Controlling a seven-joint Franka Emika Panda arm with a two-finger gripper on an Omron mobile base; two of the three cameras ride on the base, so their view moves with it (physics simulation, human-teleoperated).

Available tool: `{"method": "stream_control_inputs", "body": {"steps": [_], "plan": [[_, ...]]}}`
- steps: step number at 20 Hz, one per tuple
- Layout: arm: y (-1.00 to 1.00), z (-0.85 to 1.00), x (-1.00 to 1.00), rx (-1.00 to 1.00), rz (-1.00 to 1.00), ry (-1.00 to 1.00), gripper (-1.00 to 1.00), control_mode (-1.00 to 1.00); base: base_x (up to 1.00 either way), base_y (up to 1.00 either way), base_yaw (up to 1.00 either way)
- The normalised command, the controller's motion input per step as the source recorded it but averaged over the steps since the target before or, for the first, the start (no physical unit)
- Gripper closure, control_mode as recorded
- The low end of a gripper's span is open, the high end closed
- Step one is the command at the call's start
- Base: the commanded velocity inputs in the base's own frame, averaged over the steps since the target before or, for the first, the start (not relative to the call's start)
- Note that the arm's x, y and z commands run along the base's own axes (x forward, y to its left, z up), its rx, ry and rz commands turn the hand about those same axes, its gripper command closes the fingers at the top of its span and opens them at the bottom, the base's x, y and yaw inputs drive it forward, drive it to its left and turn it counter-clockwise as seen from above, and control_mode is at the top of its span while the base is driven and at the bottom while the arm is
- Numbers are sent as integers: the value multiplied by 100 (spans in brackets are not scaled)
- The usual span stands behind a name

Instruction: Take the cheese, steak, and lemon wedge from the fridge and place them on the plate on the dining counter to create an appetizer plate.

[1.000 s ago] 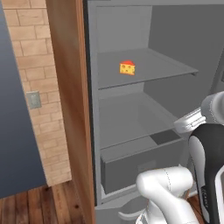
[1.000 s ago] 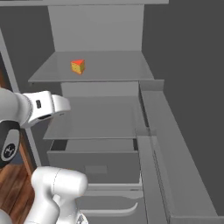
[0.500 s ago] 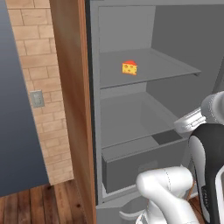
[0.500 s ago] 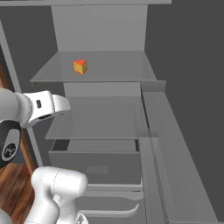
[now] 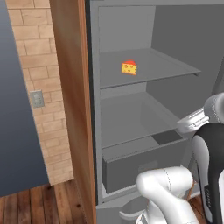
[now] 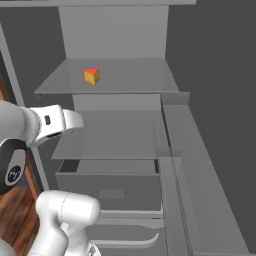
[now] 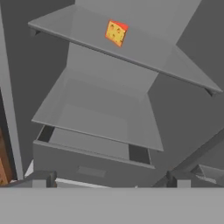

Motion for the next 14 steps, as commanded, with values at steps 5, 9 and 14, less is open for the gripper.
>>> {"method": "stream_control_inputs", "body": {"steps": [5, 9, 14], "plan": [[-1, 19, -14, 1, 0, -2, -100, -100, 0, 0, 0], [4, 35, -10, 0, 0, 0, -100, -100, 0, 0, 0], [10, 26, 0, 3, -1, 3, -100, -100, 0, 0, 0]]}}
